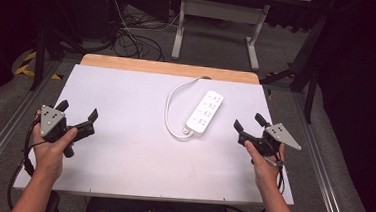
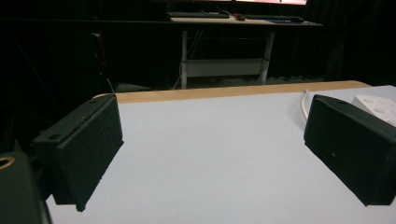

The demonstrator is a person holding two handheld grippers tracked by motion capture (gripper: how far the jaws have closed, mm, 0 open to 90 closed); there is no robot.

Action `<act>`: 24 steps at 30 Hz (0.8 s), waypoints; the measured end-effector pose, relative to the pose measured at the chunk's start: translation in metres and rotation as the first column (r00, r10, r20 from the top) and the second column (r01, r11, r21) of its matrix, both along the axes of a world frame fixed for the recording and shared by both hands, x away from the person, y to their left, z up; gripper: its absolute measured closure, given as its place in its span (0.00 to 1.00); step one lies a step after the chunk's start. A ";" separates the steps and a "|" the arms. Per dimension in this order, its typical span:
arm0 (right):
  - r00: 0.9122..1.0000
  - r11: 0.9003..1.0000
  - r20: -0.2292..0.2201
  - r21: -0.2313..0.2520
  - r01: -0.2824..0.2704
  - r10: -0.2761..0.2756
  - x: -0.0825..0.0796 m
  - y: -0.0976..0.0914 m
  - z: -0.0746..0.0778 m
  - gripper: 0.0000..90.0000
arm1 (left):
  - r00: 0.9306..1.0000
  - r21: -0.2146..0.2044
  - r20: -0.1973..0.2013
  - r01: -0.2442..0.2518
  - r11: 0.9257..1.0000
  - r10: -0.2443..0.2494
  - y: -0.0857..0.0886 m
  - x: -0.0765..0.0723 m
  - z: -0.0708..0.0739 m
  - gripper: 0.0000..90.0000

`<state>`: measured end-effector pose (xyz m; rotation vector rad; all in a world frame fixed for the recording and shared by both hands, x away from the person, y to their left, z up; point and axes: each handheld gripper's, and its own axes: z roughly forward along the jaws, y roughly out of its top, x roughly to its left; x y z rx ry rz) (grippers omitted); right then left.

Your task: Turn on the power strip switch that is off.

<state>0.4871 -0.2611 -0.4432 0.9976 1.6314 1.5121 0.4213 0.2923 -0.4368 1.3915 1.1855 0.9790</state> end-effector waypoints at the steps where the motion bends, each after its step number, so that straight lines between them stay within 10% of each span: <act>1: 1.000 1.000 0.003 -0.003 -0.001 0.001 -0.001 0.000 0.000 0.18 | 1.000 -0.003 0.000 0.001 1.000 -0.001 0.000 0.000 0.000 0.06; 8: 1.000 1.000 0.011 -0.010 0.005 -0.005 -0.002 0.000 0.001 0.22 | 1.000 -0.007 0.003 -0.005 1.000 0.006 0.001 0.000 0.000 0.06; 15: 0.999 0.998 0.036 -0.055 -0.039 0.041 -0.006 0.001 0.004 0.72 | 1.000 -0.007 0.004 -0.003 1.000 0.003 0.001 0.000 0.000 0.06; 24: 0.997 0.995 -0.042 -0.072 -0.065 0.062 -0.012 0.000 0.011 0.96 | 1.000 -0.003 0.000 0.002 1.000 -0.002 0.001 0.001 0.000 0.06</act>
